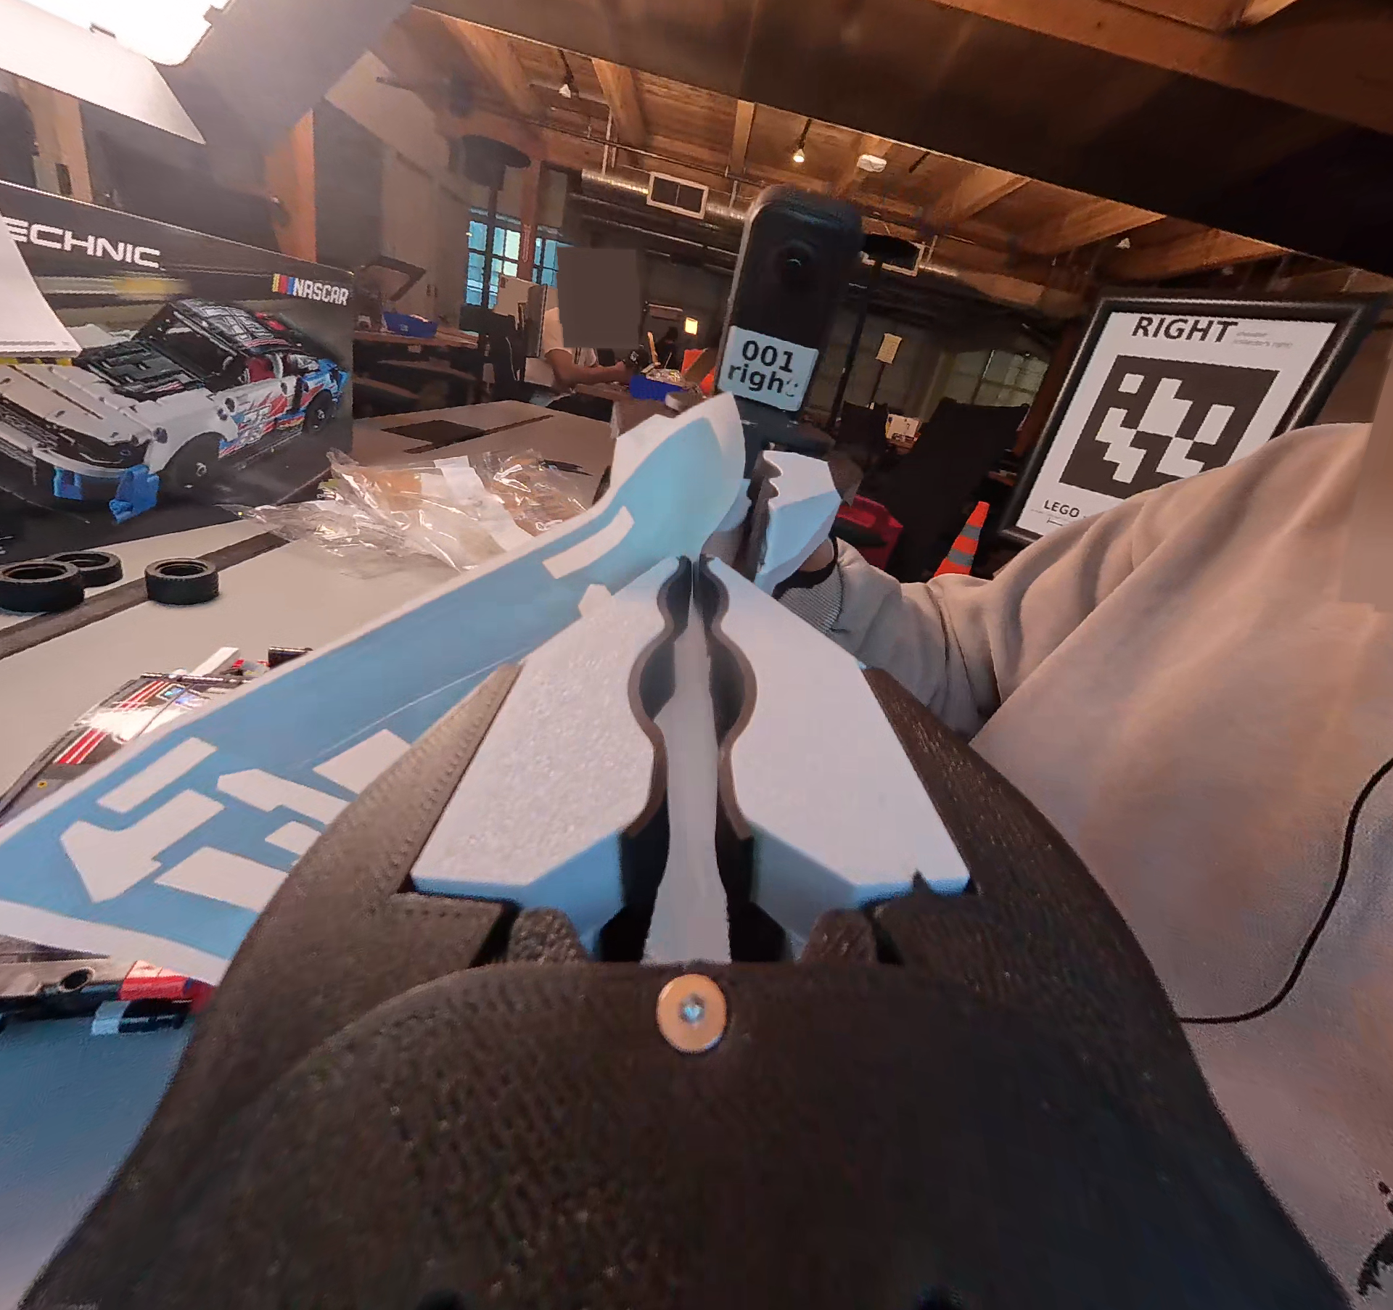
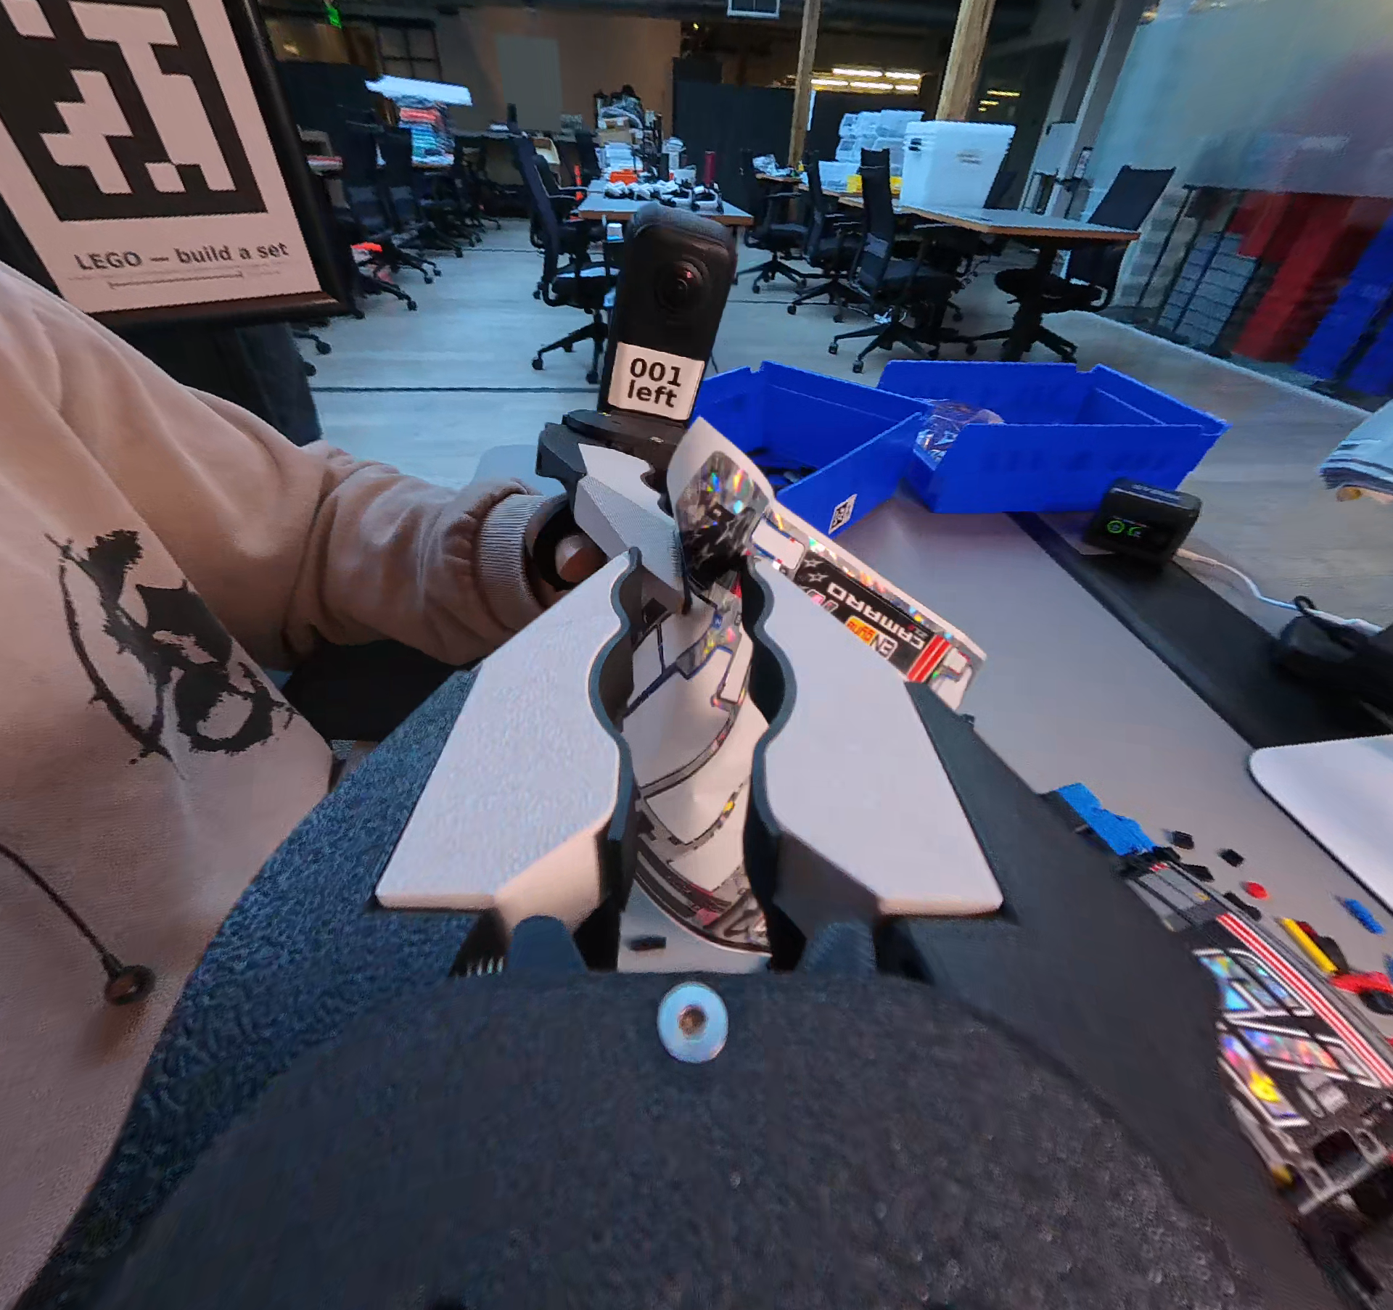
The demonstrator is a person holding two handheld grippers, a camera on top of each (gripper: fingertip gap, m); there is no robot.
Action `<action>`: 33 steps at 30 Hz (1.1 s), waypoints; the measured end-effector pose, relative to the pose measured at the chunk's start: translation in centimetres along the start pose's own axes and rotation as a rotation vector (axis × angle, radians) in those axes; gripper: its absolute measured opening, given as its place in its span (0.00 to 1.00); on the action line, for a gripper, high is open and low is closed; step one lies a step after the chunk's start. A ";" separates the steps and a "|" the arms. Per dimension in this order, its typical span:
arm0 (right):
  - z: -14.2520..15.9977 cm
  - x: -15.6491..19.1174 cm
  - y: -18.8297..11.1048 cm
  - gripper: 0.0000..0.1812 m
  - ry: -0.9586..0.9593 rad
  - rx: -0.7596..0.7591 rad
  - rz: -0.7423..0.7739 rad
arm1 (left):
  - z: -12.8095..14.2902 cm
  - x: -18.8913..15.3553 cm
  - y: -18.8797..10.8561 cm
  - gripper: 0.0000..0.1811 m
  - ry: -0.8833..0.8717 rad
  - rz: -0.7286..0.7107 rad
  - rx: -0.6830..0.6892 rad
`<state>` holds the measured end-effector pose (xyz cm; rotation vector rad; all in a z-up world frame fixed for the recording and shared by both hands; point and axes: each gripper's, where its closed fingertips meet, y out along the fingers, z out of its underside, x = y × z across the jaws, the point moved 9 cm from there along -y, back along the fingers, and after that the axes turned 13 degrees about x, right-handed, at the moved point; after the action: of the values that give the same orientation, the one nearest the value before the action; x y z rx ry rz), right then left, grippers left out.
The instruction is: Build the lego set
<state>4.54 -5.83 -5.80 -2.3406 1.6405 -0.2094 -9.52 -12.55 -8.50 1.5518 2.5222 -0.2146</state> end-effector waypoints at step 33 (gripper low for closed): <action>5.3 -6.8 -4.9 0.00 0.321 -0.252 -0.209 | 0.0 2.0 -4.4 0.00 -0.011 0.076 -0.308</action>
<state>8.02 2.80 -9.08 -2.7942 1.6359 -0.4670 -14.35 -12.75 -8.80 1.5116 2.3451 0.1681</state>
